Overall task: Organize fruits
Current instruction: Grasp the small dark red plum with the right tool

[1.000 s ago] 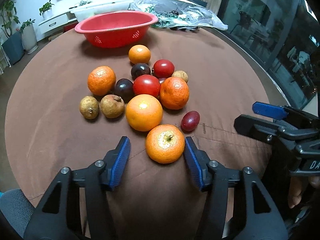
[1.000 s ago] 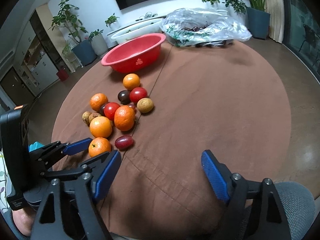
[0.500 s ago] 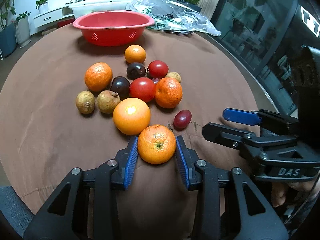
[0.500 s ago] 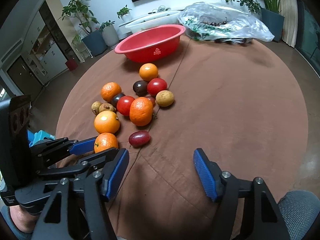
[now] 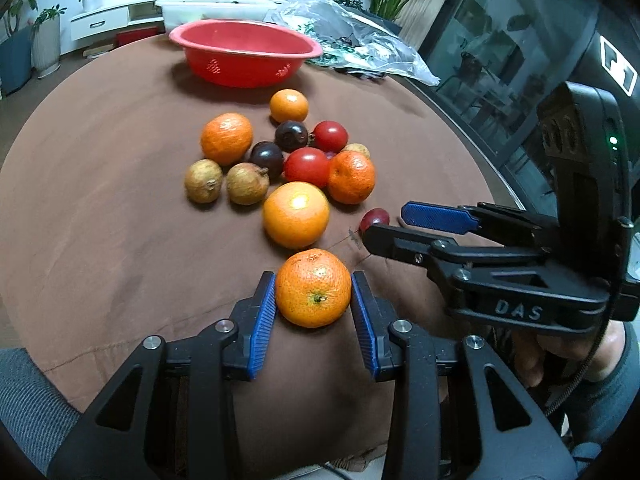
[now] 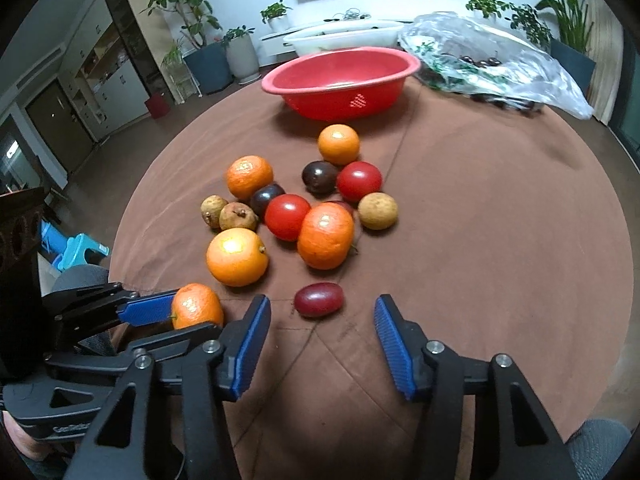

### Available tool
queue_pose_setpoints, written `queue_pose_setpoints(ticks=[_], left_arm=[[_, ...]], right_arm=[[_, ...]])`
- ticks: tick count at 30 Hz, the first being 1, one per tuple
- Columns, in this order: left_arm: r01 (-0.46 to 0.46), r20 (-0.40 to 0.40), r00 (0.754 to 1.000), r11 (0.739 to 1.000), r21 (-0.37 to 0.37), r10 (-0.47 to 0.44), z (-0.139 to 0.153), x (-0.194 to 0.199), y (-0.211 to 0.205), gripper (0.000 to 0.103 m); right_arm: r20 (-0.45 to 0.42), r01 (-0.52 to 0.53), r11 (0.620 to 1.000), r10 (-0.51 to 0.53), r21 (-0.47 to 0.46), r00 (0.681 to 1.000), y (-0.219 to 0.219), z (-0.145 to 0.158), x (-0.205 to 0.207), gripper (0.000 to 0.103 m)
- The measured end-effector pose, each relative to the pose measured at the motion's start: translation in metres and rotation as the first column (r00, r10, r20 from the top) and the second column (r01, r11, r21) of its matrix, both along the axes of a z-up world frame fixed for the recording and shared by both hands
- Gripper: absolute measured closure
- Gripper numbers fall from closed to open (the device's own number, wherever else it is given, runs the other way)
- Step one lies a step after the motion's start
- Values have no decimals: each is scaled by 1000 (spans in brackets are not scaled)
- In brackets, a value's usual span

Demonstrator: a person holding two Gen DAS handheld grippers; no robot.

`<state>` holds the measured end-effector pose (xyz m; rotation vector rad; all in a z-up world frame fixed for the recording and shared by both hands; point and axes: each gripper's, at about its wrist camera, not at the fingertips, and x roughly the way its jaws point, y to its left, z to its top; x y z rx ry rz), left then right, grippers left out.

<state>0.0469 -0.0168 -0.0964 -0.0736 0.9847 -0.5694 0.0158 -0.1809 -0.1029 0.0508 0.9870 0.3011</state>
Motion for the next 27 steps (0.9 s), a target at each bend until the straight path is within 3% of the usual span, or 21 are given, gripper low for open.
queue_pose_setpoints(ticks=[27], left_arm=[[-21, -19, 1000, 999, -36, 20, -5, 4, 14, 68]], right_arm=[[21, -80, 986, 84, -148, 996, 19, -7, 5, 74]])
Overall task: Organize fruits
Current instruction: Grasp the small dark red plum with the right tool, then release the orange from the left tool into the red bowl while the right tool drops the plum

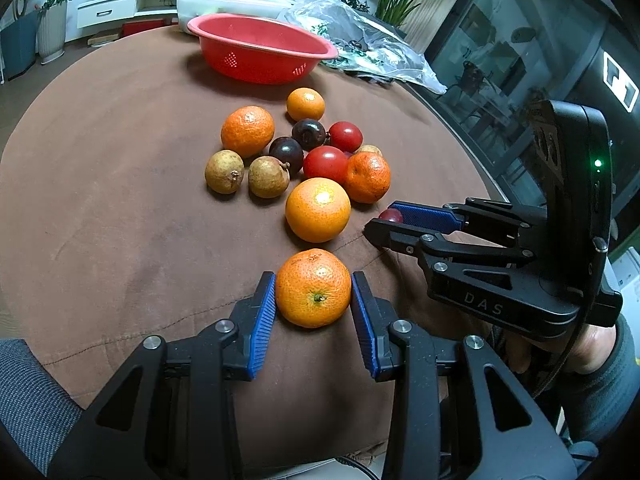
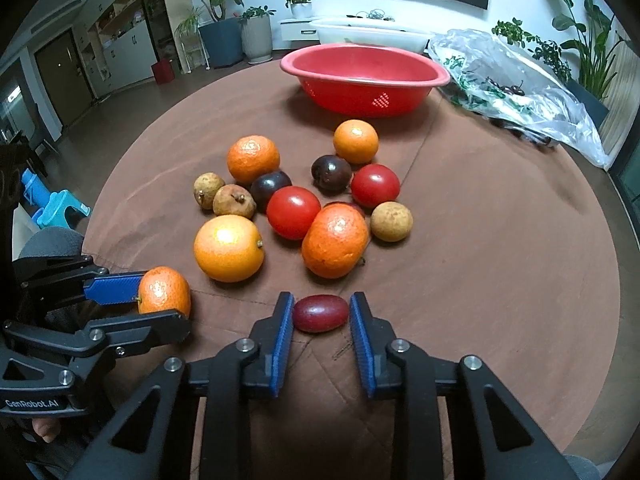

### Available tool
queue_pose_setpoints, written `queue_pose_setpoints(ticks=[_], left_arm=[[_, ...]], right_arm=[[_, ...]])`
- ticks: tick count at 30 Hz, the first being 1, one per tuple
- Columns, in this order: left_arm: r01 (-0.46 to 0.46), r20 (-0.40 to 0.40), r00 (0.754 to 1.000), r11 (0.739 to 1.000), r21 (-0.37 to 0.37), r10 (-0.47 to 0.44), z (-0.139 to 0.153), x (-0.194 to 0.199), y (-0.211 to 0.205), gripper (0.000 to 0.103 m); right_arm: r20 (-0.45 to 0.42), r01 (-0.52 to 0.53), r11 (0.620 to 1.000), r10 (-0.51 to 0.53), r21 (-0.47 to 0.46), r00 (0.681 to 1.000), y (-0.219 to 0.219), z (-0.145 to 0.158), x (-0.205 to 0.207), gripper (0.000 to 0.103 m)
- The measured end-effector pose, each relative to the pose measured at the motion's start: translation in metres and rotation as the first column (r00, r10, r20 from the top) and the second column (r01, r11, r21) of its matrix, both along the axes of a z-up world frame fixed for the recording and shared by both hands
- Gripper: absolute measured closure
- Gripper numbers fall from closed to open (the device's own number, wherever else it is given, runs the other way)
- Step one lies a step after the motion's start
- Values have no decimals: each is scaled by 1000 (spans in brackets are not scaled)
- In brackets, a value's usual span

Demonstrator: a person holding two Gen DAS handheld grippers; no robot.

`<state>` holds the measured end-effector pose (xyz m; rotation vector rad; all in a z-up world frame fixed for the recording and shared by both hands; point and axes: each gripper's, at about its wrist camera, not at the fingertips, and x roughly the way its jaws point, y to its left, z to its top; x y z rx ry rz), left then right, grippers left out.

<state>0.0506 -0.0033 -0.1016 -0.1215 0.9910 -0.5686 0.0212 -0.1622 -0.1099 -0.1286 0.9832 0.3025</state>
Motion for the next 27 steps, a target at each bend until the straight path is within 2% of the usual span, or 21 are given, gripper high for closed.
queue_pose_setpoints(ticks=[14, 22, 27], left_arm=[[-11, 12, 1000, 1000, -10, 11, 9, 5, 7, 68], [-48, 88, 995, 999, -14, 49, 46, 40, 27, 68], [-35, 158, 987, 999, 10, 33, 80, 84, 27, 68]], right_arm=[[-6, 37, 996, -36, 80, 999, -19, 11, -3, 74], [7, 105, 984, -107, 144, 994, -53, 29, 15, 74], [60, 144, 974, -156, 176, 986, -74, 57, 46, 74]])
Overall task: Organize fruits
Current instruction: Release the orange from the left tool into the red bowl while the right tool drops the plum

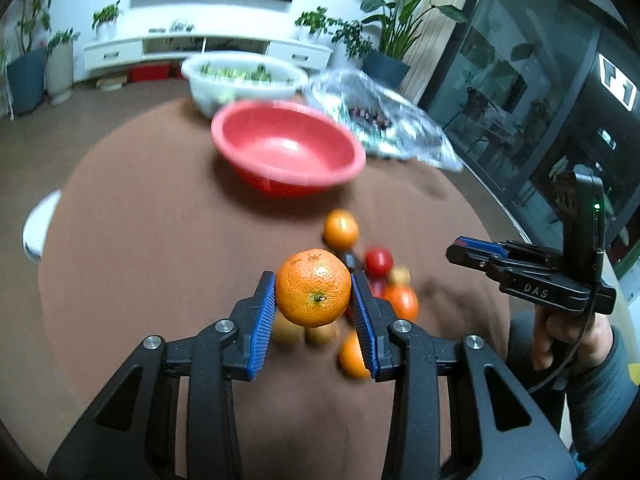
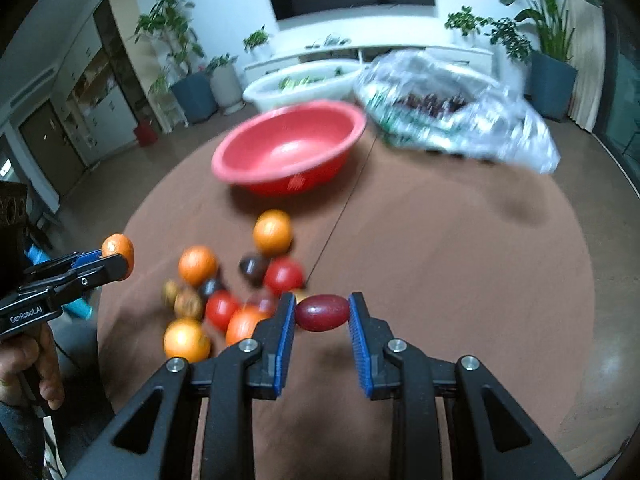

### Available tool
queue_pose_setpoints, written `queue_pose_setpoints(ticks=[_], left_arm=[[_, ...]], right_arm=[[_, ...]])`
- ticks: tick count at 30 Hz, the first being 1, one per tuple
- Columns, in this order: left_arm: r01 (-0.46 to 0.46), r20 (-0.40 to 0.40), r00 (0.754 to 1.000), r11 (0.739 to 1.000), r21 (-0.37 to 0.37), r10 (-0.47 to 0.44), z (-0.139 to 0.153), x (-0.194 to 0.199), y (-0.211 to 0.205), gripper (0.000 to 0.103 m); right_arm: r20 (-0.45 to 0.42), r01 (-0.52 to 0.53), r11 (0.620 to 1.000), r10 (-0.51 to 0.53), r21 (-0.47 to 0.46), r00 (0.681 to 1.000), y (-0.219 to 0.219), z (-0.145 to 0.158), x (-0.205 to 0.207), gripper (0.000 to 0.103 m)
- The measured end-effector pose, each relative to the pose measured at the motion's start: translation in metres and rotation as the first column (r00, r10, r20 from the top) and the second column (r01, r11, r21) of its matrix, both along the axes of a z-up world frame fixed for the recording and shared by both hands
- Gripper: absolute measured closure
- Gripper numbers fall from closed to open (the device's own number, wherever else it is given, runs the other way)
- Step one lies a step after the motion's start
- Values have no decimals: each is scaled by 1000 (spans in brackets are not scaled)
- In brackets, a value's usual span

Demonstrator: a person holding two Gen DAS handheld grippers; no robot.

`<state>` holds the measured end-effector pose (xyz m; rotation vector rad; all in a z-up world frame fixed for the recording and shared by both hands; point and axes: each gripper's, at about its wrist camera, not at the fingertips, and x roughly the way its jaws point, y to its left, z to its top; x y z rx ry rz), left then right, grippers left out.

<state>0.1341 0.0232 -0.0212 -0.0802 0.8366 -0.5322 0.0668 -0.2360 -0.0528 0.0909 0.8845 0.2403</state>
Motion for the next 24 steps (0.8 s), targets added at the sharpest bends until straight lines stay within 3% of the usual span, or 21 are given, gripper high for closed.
queue_pose_setpoints(ticks=[6, 11, 17, 24], left_arm=[[5, 68, 998, 999, 51, -8, 33, 65, -11, 68], [22, 63, 998, 992, 126, -30, 33, 116, -32, 68], [30, 3, 1000, 986, 164, -30, 10, 163, -49, 68], [39, -33, 999, 977, 209, -33, -18, 186, -63, 68]], right_arm=[[84, -16, 1000, 15, 14, 996, 3, 36, 50, 74], [81, -52, 998, 50, 25, 995, 20, 48, 111, 74], [14, -101, 995, 102, -20, 995, 46, 30, 171, 74], [-56, -110, 992, 107, -56, 993, 55, -1, 202, 74]])
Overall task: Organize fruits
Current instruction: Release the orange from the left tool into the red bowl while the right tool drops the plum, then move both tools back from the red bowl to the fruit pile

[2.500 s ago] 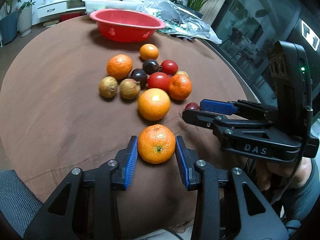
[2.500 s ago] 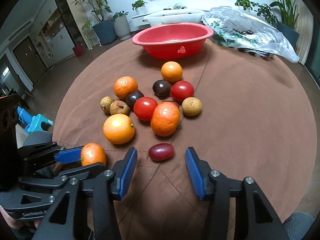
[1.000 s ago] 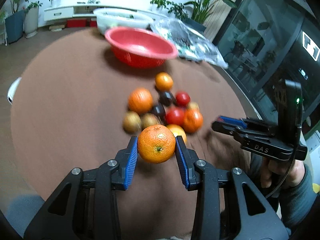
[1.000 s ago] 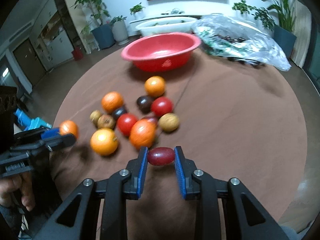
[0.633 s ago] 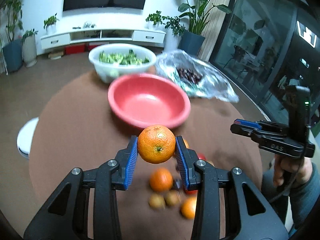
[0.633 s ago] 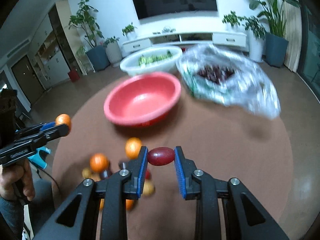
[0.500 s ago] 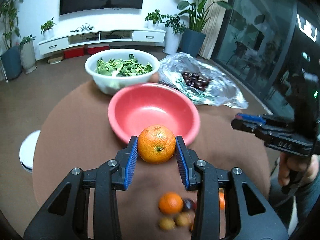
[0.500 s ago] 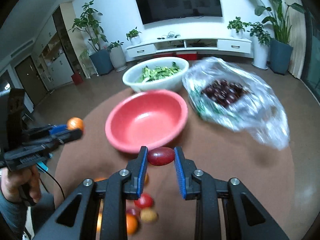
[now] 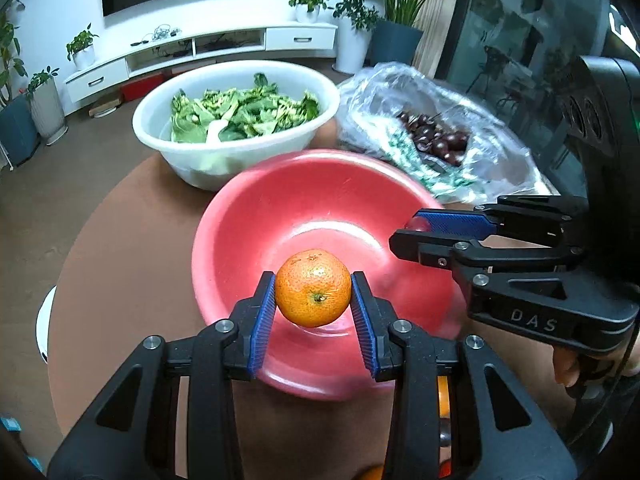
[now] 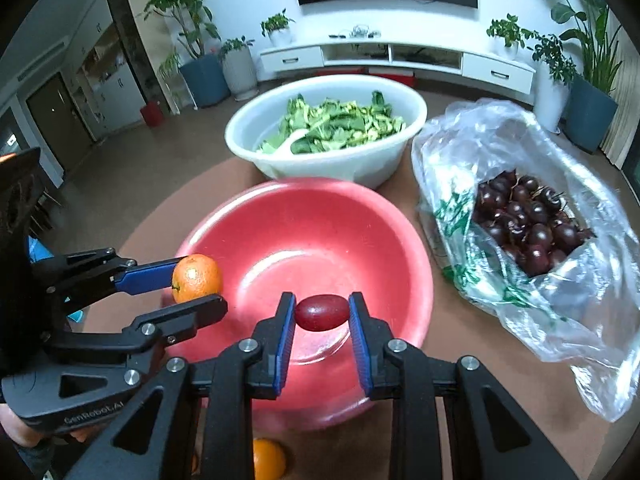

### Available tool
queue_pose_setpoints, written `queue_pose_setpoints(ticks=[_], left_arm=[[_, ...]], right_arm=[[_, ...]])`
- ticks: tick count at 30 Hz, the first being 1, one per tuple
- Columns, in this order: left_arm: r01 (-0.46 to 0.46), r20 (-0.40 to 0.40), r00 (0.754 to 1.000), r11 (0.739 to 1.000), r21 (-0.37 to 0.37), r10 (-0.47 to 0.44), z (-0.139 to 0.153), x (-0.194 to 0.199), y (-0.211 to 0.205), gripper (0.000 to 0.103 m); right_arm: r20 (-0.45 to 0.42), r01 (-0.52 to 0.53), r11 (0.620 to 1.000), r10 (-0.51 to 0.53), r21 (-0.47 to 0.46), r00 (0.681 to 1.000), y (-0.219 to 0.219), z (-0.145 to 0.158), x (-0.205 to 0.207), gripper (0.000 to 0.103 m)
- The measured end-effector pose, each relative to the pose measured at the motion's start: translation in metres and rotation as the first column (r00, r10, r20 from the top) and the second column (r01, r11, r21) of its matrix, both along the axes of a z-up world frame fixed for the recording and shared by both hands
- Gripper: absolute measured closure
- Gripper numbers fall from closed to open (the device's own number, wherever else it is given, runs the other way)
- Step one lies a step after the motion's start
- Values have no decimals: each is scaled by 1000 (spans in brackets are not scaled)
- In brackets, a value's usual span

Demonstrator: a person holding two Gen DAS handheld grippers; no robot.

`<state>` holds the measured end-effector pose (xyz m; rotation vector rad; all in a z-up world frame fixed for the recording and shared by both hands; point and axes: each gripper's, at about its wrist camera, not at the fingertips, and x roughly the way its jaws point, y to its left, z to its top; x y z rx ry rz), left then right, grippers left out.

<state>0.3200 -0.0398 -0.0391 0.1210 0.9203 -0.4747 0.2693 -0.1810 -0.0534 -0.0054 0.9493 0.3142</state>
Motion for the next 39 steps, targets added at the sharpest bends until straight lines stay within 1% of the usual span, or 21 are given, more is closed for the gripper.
queue_pose_setpoints(ticks=[3, 7, 13, 20, 21, 23, 25, 29, 32, 34, 36, 39], left_arm=[[-4, -10, 1000, 1000, 18, 4, -10, 7, -1, 68], [2, -6, 1000, 999, 42, -2, -16, 13, -6, 68], [1, -8, 1000, 997, 71, 0, -24, 18, -11, 68], [-5, -13, 1000, 995, 99, 7, -29, 22, -13, 67], [-4, -14, 1000, 995, 102, 6, -30, 22, -14, 66], [-7, -7, 1000, 994, 113, 8, -30, 22, -15, 59], [-7, -3, 1000, 994, 112, 8, -30, 22, -15, 57], [-13, -6, 1000, 995, 103, 14, -27, 22, -13, 57], [-30, 4, 1000, 994, 102, 30, -21, 19, -9, 53], [-37, 14, 999, 995, 88, 36, -14, 15, -4, 47], [-50, 40, 998, 997, 67, 47, -2, 6, 3, 37], [-66, 87, 994, 997, 34, 63, 17, -13, 14, 27]], right_arm=[[-14, -4, 1000, 4, -24, 1000, 3, -11, 5, 74], [-26, -2, 998, 0, -55, 1000, 5, -21, 9, 74], [-24, -15, 994, 13, -108, 1000, 10, -26, 12, 74], [-21, -28, 991, 26, -134, 999, 16, -29, 12, 73], [-21, -29, 990, 27, -136, 999, 17, -29, 12, 73], [-20, -28, 991, 25, -134, 999, 17, -29, 12, 73], [-19, -23, 991, 21, -132, 1000, 16, -29, 12, 71], [-14, -8, 992, 6, -129, 1000, 14, -27, 13, 62], [-25, -6, 996, 4, -92, 1000, 10, -25, 12, 57], [-22, 1, 997, -2, -78, 1000, 8, -22, 9, 53], [-9, 26, 998, -26, -52, 1000, 3, -15, 4, 41], [14, 53, 999, -53, 13, 998, -7, 0, -9, 31]])
